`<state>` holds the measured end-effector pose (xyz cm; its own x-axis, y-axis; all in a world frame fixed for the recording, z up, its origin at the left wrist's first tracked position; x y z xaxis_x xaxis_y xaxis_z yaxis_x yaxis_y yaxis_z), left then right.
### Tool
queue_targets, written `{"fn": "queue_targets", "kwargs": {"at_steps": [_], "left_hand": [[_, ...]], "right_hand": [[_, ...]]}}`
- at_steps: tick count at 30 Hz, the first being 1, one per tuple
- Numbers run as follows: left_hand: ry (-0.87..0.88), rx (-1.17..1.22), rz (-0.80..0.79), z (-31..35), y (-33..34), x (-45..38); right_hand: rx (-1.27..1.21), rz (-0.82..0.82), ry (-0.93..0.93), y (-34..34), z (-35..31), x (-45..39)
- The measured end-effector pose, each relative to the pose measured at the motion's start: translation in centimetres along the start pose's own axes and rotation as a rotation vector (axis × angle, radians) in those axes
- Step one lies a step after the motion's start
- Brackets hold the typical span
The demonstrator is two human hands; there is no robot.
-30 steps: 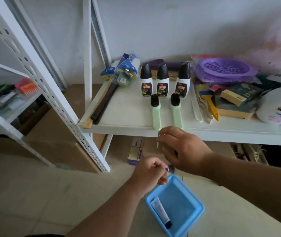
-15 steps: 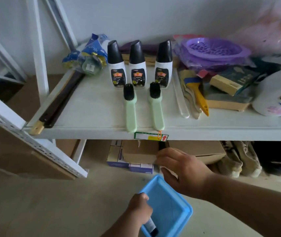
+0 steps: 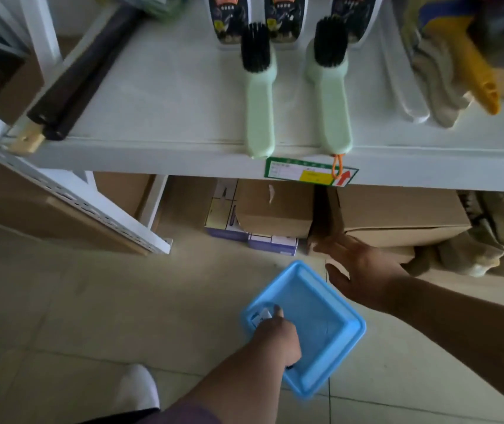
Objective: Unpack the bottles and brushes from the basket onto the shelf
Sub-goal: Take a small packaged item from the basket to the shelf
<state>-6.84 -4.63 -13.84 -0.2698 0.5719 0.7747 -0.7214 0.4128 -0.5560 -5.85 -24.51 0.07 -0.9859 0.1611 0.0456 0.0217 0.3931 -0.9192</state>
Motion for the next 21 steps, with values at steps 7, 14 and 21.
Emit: {"fn": "queue_targets", "kwargs": {"at_steps": [7, 14, 21], "left_hand": [[0.200, -0.179, 0.098, -1.5, 0.2, -0.5], [0.152, 0.096, 0.301, -2.9, -0.1, -0.5], [0.132, 0.336, 0.637, -3.5, -2.8, -0.3]], "right_hand": [[-0.015, -0.207, 0.163, 6.4, 1.2, 0.3], [-0.162, -0.512, 0.476, 11.5, 1.8, 1.8], [-0.138, -0.598, 0.501, 13.9, 1.0, 3.1]]}}
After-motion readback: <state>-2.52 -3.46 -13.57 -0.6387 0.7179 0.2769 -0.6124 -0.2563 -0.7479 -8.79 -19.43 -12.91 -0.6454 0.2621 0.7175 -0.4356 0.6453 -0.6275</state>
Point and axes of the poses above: each hand's wrist, its own x-axis away from the middle knuckle, its own y-axis out of the palm, z = x × y, the point moved 2 cm from there along -x, towards the middle knuckle, and after that the axes turned 15 degrees about y, right-handed, at the moved point
